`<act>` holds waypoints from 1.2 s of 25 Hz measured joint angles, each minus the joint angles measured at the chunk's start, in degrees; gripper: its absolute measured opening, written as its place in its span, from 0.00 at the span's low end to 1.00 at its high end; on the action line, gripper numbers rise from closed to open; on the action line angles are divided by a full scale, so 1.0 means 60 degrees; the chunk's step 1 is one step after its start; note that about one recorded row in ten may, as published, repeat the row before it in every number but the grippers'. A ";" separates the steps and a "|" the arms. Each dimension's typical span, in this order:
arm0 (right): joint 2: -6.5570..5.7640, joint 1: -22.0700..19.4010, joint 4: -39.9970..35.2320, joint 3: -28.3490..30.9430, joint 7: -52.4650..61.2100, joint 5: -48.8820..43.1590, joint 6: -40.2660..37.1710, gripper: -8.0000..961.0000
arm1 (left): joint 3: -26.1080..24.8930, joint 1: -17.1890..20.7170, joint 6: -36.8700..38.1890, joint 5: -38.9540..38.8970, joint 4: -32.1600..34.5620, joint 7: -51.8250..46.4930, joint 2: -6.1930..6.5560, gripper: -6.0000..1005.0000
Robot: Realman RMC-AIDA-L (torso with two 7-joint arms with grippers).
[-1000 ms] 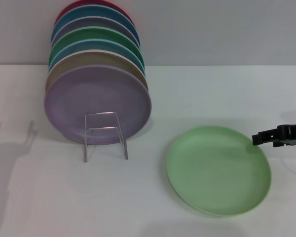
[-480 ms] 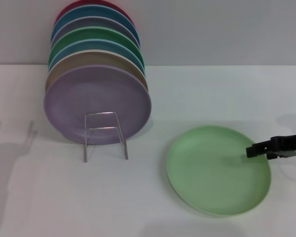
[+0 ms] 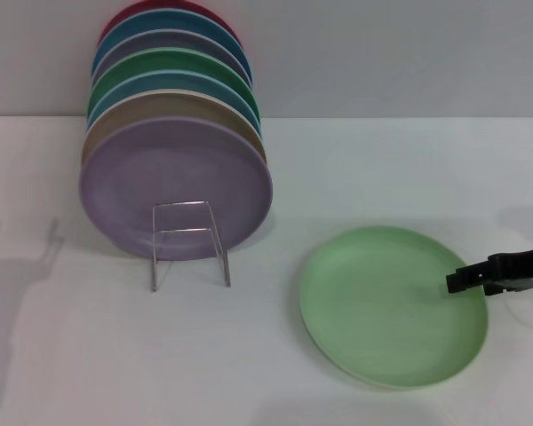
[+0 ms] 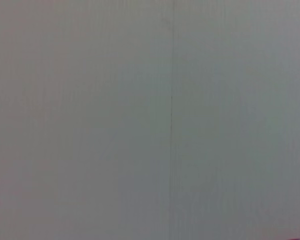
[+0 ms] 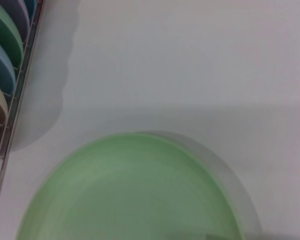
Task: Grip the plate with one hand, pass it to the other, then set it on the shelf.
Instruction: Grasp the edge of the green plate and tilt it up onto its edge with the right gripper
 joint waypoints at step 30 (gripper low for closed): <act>0.0000 0.0175 -0.0538 -0.0003 0.0036 -0.0171 -0.0227 0.43 | 0.0000 -0.0018 0.0018 -0.0042 0.0013 0.0000 0.0000 0.80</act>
